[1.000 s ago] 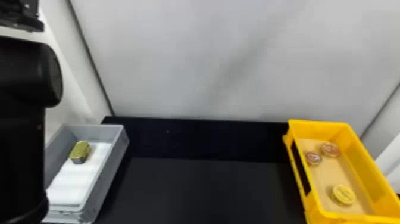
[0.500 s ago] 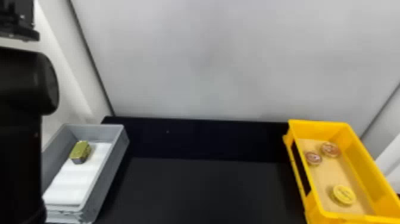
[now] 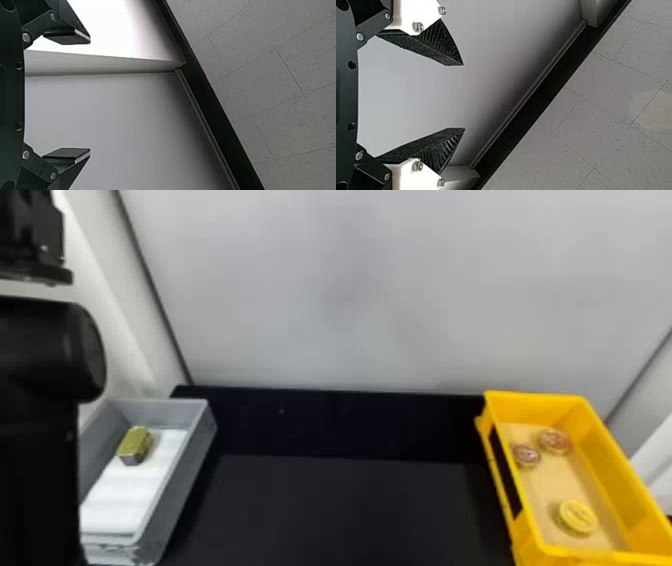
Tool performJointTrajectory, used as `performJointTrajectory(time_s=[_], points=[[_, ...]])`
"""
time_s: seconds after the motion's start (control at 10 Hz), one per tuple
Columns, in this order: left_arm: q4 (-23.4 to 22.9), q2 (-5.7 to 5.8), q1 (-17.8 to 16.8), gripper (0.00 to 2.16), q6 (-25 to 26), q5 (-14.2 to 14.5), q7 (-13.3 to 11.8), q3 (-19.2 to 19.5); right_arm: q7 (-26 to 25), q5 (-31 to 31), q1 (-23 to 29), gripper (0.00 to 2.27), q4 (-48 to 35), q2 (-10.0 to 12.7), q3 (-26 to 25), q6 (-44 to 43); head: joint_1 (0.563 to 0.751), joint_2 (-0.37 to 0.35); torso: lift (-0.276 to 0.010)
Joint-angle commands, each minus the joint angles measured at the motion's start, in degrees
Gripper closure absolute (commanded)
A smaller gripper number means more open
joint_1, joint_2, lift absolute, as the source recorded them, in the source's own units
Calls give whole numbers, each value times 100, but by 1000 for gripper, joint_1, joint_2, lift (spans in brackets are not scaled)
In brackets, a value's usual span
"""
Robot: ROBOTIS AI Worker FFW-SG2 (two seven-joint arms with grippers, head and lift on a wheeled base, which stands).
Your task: Pick up the round yellow can and place it in the yellow rectangular box
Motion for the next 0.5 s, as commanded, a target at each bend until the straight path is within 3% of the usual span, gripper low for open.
performJointTrajectory(time_s=[0.0,0.4], points=[[8,36,20,265,-21,1,-1,-4,-41,-4,20,272,56,-7,44,-137,663,54,-10],[17,36,20,265,-21,10,-1,-13,-41,-4,11,272,65,-25,70,-155,663,54,-10]])
